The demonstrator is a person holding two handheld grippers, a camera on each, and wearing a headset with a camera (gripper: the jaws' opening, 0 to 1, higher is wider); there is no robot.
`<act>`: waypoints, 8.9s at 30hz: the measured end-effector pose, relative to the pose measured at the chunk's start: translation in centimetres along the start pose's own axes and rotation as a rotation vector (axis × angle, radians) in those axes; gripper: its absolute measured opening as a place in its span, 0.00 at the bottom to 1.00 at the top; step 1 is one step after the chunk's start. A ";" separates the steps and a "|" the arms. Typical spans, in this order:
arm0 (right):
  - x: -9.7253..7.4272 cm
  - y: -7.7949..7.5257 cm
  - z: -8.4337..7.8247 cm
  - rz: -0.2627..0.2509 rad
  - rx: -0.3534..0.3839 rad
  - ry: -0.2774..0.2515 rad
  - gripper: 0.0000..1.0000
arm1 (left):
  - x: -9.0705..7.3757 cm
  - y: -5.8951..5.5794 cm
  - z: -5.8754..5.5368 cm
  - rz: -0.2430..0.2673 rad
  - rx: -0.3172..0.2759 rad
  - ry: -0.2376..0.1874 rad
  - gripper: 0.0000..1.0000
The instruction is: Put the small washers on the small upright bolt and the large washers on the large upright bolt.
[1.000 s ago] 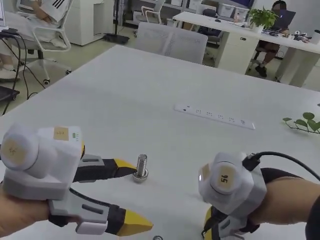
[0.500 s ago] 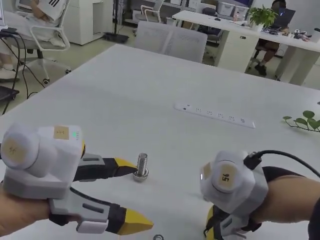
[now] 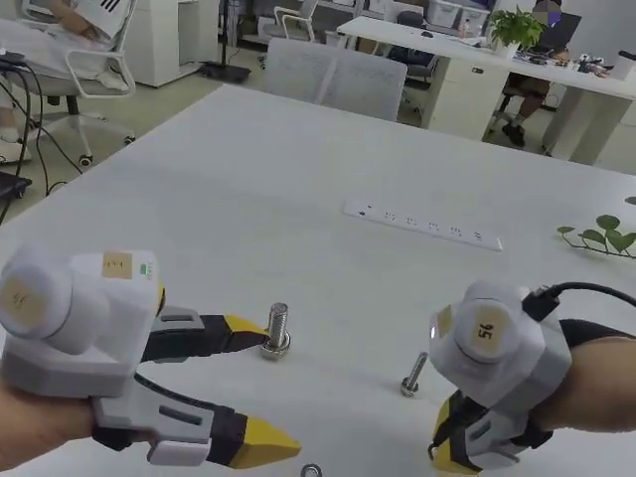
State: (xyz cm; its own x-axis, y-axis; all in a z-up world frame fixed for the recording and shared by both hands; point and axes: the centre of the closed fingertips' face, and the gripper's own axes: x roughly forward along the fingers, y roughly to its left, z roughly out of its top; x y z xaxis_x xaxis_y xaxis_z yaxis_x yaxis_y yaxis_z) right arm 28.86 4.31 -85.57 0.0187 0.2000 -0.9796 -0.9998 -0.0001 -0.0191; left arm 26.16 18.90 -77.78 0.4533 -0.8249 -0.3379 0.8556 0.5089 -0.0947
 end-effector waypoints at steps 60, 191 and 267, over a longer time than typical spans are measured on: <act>-8.3 -5.9 3.8 -0.133 -0.060 -0.039 0.13 | -0.2 0.1 0.1 0.010 0.002 -0.004 0.65; 1.0 -7.7 1.7 -0.041 0.014 -0.057 0.27 | 0.5 0.8 -0.7 0.011 -0.024 0.008 0.64; 0.3 3.2 5.1 0.057 -0.079 -0.104 0.35 | -0.2 0.2 -0.1 0.010 0.003 0.001 0.64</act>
State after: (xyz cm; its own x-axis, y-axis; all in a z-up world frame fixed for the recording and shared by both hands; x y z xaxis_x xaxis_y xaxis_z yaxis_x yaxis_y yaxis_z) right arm 25.61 9.32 -84.87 -0.0432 0.2983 -0.9535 -0.9957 -0.0912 0.0166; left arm 26.20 19.21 -77.83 0.4620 -0.8193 -0.3395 0.8514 0.5169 -0.0888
